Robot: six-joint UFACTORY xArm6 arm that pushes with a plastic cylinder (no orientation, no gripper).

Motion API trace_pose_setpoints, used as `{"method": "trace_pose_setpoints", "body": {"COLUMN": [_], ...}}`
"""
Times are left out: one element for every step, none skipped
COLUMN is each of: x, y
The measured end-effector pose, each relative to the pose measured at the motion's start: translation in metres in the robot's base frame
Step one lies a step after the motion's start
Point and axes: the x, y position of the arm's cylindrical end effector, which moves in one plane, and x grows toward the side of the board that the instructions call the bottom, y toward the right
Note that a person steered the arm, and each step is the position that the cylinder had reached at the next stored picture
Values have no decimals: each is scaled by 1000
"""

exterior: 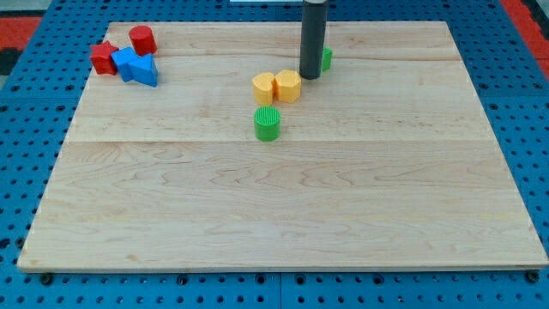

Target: Move the green star towards top center

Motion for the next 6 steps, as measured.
{"method": "trace_pose_setpoints", "body": {"x": [33, 34, -12, -76, -94, -31], "y": [7, 44, 58, 31, 27, 64]}}
